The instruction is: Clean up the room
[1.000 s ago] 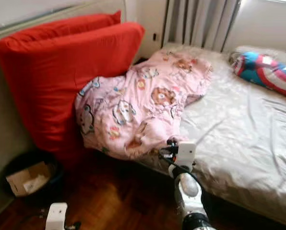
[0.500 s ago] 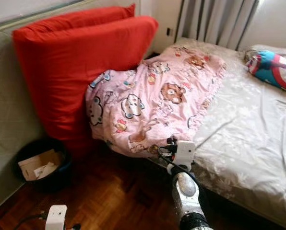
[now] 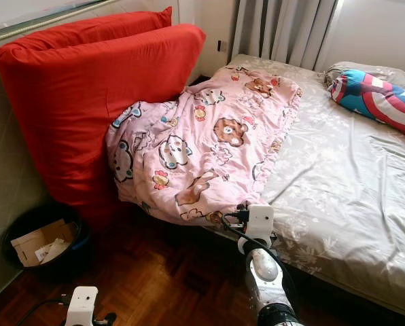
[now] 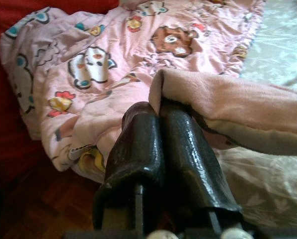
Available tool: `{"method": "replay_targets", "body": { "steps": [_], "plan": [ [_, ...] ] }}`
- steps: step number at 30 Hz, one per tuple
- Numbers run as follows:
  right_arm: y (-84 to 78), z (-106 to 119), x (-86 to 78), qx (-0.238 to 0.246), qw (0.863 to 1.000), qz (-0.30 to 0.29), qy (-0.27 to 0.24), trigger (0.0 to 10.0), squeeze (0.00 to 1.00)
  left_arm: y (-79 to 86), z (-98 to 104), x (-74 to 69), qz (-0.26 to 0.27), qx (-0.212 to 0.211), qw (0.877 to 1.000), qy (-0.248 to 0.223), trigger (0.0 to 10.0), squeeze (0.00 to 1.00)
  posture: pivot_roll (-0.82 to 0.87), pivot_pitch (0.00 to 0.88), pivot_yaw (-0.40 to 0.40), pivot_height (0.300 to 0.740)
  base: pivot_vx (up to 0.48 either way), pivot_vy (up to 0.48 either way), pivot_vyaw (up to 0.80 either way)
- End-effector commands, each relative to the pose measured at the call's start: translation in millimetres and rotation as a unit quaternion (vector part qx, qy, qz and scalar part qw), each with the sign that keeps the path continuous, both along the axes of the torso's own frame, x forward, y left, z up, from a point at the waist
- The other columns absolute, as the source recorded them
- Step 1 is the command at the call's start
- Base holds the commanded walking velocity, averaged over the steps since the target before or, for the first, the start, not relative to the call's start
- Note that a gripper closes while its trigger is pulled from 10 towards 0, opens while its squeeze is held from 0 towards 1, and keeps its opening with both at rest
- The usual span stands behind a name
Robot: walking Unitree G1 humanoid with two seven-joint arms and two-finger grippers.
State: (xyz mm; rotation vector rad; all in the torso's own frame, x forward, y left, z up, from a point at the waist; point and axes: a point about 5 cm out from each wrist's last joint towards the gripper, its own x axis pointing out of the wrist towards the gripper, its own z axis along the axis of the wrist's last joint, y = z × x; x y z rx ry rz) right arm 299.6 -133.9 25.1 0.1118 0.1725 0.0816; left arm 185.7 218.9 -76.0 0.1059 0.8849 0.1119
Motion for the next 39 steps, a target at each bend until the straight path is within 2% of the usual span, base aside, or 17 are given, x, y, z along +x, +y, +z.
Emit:
{"method": "replay_targets", "body": {
  "steps": [1,2,3,4,7,19,20,21,25,27,30,32,33,34,35,37,39],
  "plan": [
    [3.4,1,1.4,-0.006,1.0,0.013,0.002,10.0,0.43,-0.9,-3,-5.0,-0.003,-0.002,1.0,0.012,10.0,0.0,-0.01,0.056,-0.059,0.74,0.0,0.0,0.0],
    [4.0,1,1.4,-0.008,1.0,0.015,0.001,10.0,0.43,-1.0,-3,-5.0,-0.004,-0.002,1.0,0.013,10.0,0.0,-0.01,0.056,-0.059,0.74,0.0,0.0,0.0],
    [5.0,1,1.4,-0.007,1.0,0.017,0.0,10.0,0.7,-1.0,-3,-5.0,-0.004,-0.002,1.0,0.013,10.0,0.0,-0.01,0.056,-0.059,0.74,0.0,0.0,0.0],
    [5.7,1,1.4,-0.006,1.0,0.018,0.0,10.0,0.7,-0.9,-3,-5.1,-0.004,-0.002,1.0,0.013,10.0,0.0,-0.01,0.055,-0.059,0.74,0.0,0.0,0.0],
    [6.4,1,1.2,-0.004,1.0,0.019,0.0,10.0,0.87,-1.0,-3,-5.1,-0.004,-0.002,1.0,0.013,10.0,0.0,-0.01,0.056,-0.059,0.74,0.0,0.0,0.0],
    [7.1,-1,-0.2,0.0,1.0,0.023,0.008,10.0,0.81,-0.8,-3,-5.6,-0.005,-0.003,1.0,0.014,10.0,0.0,-0.01,0.057,-0.061,0.74,0.0,0.0,0.0],
    [6.4,-4,-1.6,0.003,1.0,0.023,0.019,10.0,0.59,-0.9,-3,-5.6,-0.005,-0.003,1.0,0.014,10.0,0.0,-0.01,0.057,-0.061,0.74,0.0,0.0,0.0],
    [5.4,-8,-3.2,0.001,0.999,0.024,0.03,10.0,0.0,-1.0,-3,-5.6,-0.005,-0.004,1.0,0.014,10.0,0.0,-0.01,0.057,-0.061,0.74,0.0,0.0,0.0],
    [-3.5,-43,-26.8,-0.008,0.989,0.039,0.14,10.0,0.0,-1.2,-3,-5.3,-0.004,-0.005,1.0,0.014,10.0,0.0,-0.01,0.054,-0.064,0.74,0.0,0.0,0.0],
    [-6.5,-51,-34.6,-0.008,0.985,0.041,0.168,10.0,0.0,-1.1,-3,-5.4,-0.004,-0.005,1.0,0.014,10.0,0.0,-0.01,0.054,-0.064,0.74,0.0,0.0,0.0],
    [-19.3,-77,-64.0,-0.059,0.965,0.063,0.247,10.0,0.0,-1.3,-4,-5.9,-0.003,-0.006,1.0,0.015,10.0,0.0,0.0,0.049,-0.071,0.74,0.0,0.0,0.0],
    [-20.5,-79,-66.5,-0.063,0.963,0.065,0.254,10.0,0.0,-1.3,-4,-5.9,-0.003,-0.006,1.0,0.015,10.0,0.0,0.0,0.049,-0.071,0.74,0.0,0.0,0.0],
    [-24.9,-83,-73.1,-0.065,0.958,0.057,0.272,10.0,0.0,-1.2,-4,-6.1,-0.003,-0.007,1.0,0.015,10.0,0.0,0.0,0.047,-0.072,0.74,0.0,0.0,0.0],
    [-37.4,-94,-88.8,-0.072,0.947,0.027,0.312,10.0,0.0,-1.4,-4,-6.4,-0.002,-0.008,1.0,0.016,10.0,0.0,0.0,0.045,-0.071,0.74,0.0,0.0,0.0],
    [-37.4,-94,-88.8,-0.072,0.947,0.027,0.312,10.0,0.0,-1.4,-4,-6.4,-0.002,-0.008,1.0,0.016,10.0,0.0,0.0,0.045,-0.071,0.74,0.0,0.0,0.0],
    [-48.1,-102,-104.7,-0.075,0.936,-0.004,0.345,10.0,0.0,-2.0,-4,-6.7,-0.003,-0.009,1.0,0.017,10.0,0.0,0.01,0.043,-0.069,0.74,0.0,0.0,0.0],
    [-48.6,-103,-107.2,-0.064,0.936,-0.019,0.344,10.0,0.0,-1.8,-4,-6.8,-0.004,-0.009,1.0,0.017,10.0,0.0,0.01,0.043,-0.061,0.74,0.0,0.0,0.0]
  ]
}}
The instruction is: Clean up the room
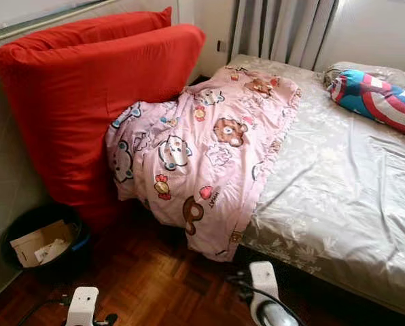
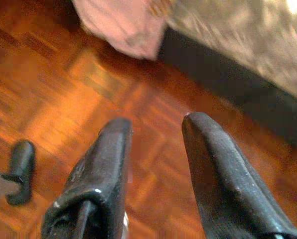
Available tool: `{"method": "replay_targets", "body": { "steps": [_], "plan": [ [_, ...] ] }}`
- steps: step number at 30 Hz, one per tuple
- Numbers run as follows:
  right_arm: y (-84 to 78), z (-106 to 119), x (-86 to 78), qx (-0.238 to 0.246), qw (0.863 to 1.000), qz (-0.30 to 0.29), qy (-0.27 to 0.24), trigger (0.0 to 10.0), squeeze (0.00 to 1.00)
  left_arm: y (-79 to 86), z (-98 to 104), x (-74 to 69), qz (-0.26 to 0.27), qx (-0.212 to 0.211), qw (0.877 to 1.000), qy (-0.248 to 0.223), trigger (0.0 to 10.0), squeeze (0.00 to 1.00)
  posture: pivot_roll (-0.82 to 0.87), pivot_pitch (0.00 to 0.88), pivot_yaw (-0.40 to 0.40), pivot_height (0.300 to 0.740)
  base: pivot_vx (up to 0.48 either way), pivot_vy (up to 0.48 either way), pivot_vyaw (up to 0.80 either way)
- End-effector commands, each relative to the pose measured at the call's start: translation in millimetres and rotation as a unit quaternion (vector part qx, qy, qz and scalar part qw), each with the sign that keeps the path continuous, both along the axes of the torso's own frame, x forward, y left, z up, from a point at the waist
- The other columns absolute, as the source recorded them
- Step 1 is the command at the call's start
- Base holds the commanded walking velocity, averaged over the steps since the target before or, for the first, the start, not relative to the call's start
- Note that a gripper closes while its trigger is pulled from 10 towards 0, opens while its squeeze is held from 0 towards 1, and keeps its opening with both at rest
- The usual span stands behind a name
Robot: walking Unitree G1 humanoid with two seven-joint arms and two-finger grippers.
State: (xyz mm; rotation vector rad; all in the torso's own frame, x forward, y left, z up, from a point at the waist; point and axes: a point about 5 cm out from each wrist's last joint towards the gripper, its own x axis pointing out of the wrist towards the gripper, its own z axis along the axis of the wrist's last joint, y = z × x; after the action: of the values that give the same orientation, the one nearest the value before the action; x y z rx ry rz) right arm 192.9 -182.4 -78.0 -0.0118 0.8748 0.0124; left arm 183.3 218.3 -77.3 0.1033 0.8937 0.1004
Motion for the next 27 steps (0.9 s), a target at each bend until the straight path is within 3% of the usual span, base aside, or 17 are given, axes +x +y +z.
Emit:
{"method": "replay_targets", "body": {
  "steps": [1,10,16,24,27],
  "plan": [
    [0.8,-1,-1.0,0.011,1.0,-0.023,-0.002,10.0,0.0,-1.1,-3,-4.5,0.0,-0.006,1.0,0.013,10.0,0.0,0.01,0.041,-0.058,0.74,0.0,0.0,0.0],
    [2.2,-9,-17.5,0.002,0.999,-0.03,0.024,10.0,0.0,-2.0,-3,-4.5,-0.004,-0.01,1.0,0.016,10.0,0.0,0.01,0.025,-0.05,0.74,0.0,0.0,0.0],
    [-0.9,-7,-13.8,0.007,0.998,-0.058,0.02,10.0,0.0,-1.0,-3,-4.6,-0.006,-0.008,1.0,0.016,10.0,0.0,0.01,0.013,-0.039,0.74,0.0,0.0,0.0],
    [14.8,-9,-15.1,0.014,0.999,-0.02,0.023,10.0,0.0,4.9,-2,-4.3,-0.014,-0.001,1.0,0.019,10.0,0.0,0.0,0.011,-0.017,0.74,0.0,0.0,0.0],
    [15.3,-10,-15.8,0.009,1.0,-0.012,0.025,10.0,0.0,5.1,-1,-4.2,-0.015,-0.001,1.0,0.019,10.0,0.0,0.01,0.016,-0.016,0.74,0.0,0.0,0.65]
  ]
}}
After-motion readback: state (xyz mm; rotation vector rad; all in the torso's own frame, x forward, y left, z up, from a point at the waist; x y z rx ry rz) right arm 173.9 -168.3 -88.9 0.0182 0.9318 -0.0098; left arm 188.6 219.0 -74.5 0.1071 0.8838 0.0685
